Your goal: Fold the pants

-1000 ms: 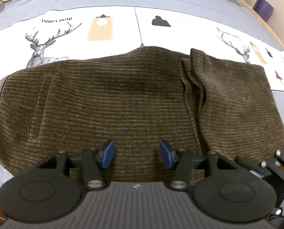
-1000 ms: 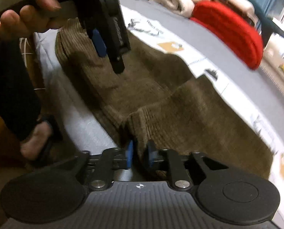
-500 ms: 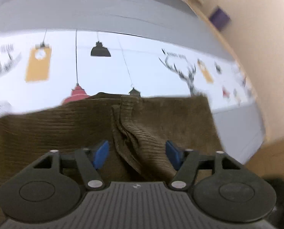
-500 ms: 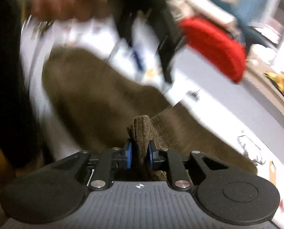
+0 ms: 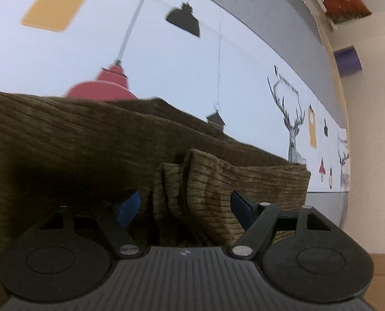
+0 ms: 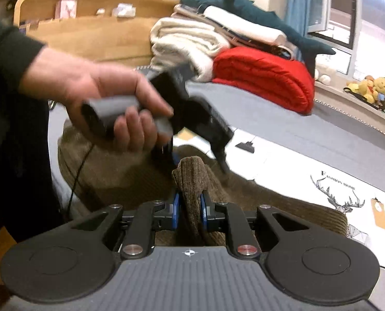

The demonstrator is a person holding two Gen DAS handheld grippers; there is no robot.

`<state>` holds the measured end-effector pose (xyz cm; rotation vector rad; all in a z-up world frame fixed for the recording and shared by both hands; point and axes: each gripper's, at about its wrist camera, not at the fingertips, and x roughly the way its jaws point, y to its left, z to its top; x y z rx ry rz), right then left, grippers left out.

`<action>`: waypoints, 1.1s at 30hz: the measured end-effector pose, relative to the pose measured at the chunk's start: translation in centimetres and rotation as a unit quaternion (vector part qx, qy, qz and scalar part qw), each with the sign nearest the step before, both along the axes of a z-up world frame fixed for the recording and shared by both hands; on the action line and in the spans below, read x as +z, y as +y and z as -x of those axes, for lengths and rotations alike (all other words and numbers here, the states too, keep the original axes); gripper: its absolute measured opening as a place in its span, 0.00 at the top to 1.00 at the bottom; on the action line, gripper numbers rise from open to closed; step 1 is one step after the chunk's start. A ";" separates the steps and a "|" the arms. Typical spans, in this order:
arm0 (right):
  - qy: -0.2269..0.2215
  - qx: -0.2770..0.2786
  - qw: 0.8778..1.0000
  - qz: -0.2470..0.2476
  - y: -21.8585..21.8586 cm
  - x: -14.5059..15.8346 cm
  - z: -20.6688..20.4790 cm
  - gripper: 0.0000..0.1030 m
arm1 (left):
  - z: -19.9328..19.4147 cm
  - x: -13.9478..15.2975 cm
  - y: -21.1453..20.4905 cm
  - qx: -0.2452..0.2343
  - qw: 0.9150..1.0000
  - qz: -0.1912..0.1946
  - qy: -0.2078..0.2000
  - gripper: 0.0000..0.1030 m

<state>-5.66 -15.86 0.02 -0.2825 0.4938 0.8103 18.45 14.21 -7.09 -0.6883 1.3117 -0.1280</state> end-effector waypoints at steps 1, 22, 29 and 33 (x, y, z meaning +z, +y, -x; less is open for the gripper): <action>-0.002 -0.001 1.000 -0.004 -0.1 0.1 0.1 0.84 | 0.1 -0.1 -0.5 -0.009 1.000 0.001 -0.002 0.27; 0.183 -0.305 0.935 -0.010 -9.3 -3.0 -5.7 0.41 | 3.3 7.1 -0.2 -0.049 0.974 -0.156 -0.154 0.63; 0.311 -0.404 0.858 -0.060 -13.3 -6.1 -7.4 0.40 | 6.7 3.4 -5.5 -0.257 0.945 -0.181 -0.085 0.63; 0.337 -0.413 0.843 -0.072 -13.7 -6.8 -7.9 0.39 | 8.6 2.4 -8.0 -0.339 0.901 -0.254 -0.092 0.63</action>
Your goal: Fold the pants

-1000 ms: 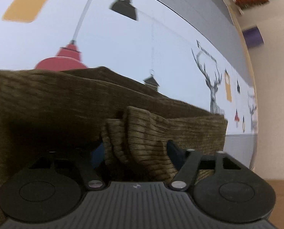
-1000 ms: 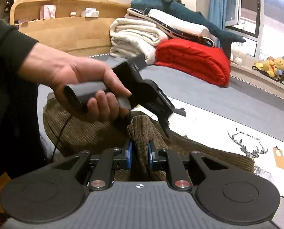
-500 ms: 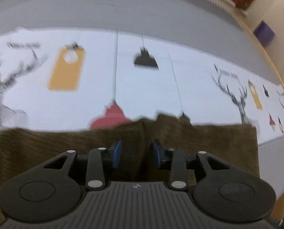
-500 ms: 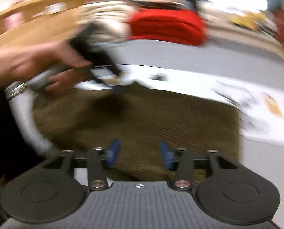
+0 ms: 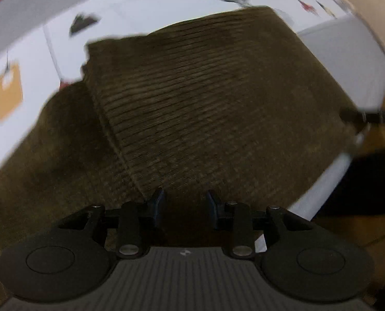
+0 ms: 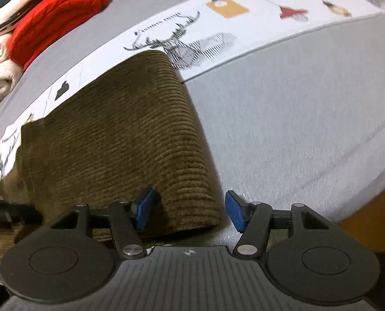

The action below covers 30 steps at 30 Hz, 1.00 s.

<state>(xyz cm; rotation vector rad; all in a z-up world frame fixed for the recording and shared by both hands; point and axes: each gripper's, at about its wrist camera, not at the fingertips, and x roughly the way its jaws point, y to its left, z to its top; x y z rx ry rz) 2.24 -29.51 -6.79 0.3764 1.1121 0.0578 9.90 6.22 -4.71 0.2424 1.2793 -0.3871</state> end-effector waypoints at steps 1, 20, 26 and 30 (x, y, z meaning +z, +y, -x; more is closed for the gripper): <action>0.003 -0.006 1.000 -0.005 0.1 0.0 0.2 0.39 | 0.0 0.5 0.3 0.008 1.000 0.008 -0.004 0.63; -0.013 0.017 1.000 -0.009 1.5 0.1 -1.0 0.67 | -4.2 2.7 13.8 0.315 0.947 0.017 -0.065 0.56; -0.077 0.014 0.997 -0.005 0.9 2.6 -0.7 0.74 | -5.7 -1.3 16.2 0.351 0.936 -0.012 -0.008 0.75; -0.087 -0.012 0.996 -0.024 -1.6 3.1 -1.0 0.74 | -6.6 -2.9 13.7 0.319 0.948 -0.007 -0.008 0.77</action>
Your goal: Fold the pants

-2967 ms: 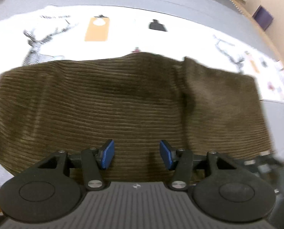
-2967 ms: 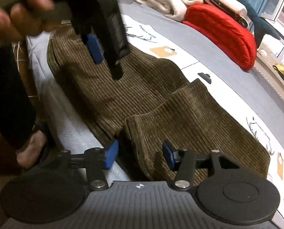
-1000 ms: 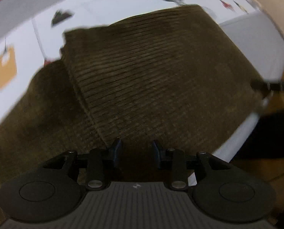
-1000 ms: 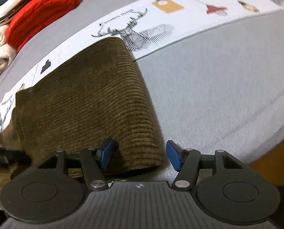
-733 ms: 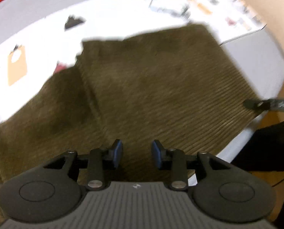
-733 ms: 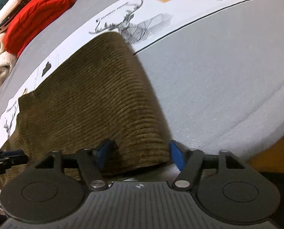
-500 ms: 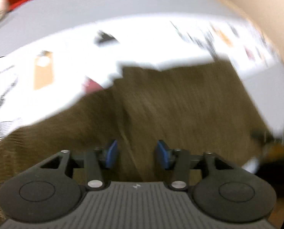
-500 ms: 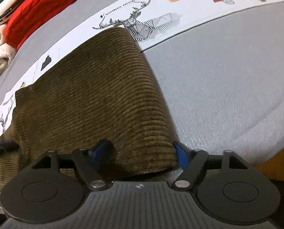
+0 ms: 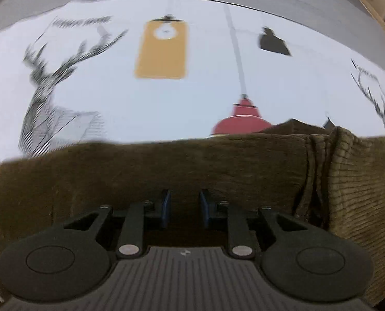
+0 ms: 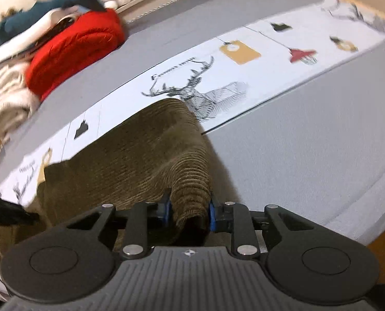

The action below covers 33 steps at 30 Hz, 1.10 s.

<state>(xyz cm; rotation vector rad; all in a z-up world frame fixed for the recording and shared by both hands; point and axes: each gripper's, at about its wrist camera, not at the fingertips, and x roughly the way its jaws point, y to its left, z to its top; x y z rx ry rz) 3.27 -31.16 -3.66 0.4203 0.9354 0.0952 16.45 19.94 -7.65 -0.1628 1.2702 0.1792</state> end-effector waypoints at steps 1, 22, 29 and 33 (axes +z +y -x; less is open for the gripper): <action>0.003 -0.007 1.000 -0.003 -0.6 -0.1 0.0 0.75 | -0.5 -0.2 -1.0 -0.013 1.000 -0.008 -0.007 0.80; 0.076 -0.174 0.982 0.006 -10.5 -3.5 1.1 0.55 | -0.4 3.2 -15.4 -0.171 0.978 0.037 -0.113 0.91; 0.054 -0.174 0.983 0.029 -8.8 -2.1 1.7 0.72 | 1.7 5.5 -13.1 -0.160 0.977 0.045 -0.137 0.85; -0.030 -0.138 0.987 0.082 -5.1 2.1 2.7 0.74 | 3.4 7.4 -11.1 -0.146 0.974 0.079 -0.152 0.59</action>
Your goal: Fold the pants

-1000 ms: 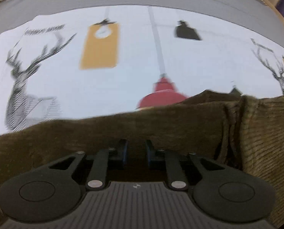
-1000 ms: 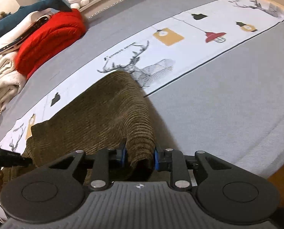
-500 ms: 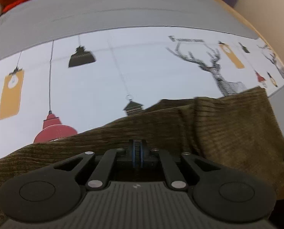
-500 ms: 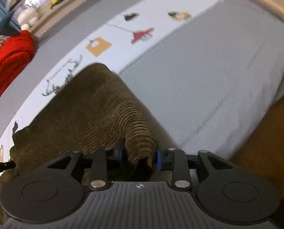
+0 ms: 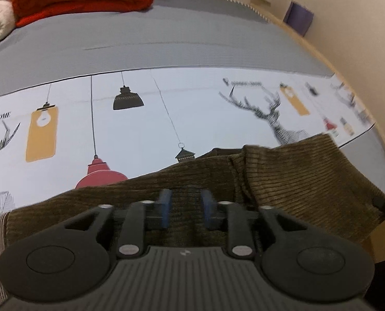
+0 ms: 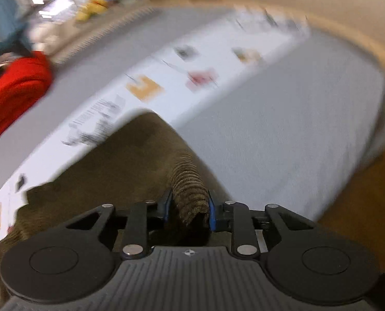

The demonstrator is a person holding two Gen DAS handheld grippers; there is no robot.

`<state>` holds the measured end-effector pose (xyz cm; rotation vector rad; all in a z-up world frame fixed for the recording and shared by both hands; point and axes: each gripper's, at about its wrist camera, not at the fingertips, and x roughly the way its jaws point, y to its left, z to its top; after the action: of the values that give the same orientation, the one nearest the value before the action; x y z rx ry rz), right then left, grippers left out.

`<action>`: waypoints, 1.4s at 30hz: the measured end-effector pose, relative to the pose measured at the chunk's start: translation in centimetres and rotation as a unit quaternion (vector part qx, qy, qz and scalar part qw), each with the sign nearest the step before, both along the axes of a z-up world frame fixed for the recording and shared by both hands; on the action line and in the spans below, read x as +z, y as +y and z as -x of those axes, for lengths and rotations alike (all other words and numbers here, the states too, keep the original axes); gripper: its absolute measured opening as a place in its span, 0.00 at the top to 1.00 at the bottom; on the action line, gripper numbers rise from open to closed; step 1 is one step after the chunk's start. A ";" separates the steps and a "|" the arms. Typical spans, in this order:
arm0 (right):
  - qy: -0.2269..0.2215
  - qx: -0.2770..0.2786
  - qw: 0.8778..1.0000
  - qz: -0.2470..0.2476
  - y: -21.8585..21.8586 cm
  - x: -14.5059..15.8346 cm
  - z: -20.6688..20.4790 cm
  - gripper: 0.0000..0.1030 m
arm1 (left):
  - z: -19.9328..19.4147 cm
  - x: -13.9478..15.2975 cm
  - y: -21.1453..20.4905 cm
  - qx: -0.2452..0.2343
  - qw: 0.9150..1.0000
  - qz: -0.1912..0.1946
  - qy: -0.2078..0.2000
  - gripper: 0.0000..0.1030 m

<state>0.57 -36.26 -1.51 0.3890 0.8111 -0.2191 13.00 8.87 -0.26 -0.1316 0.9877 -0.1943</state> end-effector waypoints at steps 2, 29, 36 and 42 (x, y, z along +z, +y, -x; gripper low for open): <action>-0.050 0.058 0.996 0.053 3.7 2.9 1.0 0.74 | 1.1 1.3 1.0 0.003 0.999 0.036 -0.009 0.39; -0.173 0.551 0.799 0.170 34.5 5.6 10.9 0.61 | 6.4 0.6 11.8 0.012 0.987 0.155 0.034 0.85; -0.135 0.505 0.852 0.032 28.8 9.1 5.2 0.40 | 8.7 2.0 18.1 0.074 0.989 0.129 0.020 0.85; -0.044 0.441 0.895 0.046 25.9 7.1 -2.8 0.36 | 10.0 -0.9 21.2 0.135 0.987 0.045 0.070 0.75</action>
<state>3.37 -10.31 5.63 -0.0860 0.8116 0.6057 3.03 30.03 -1.19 -0.3627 1.0906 0.0201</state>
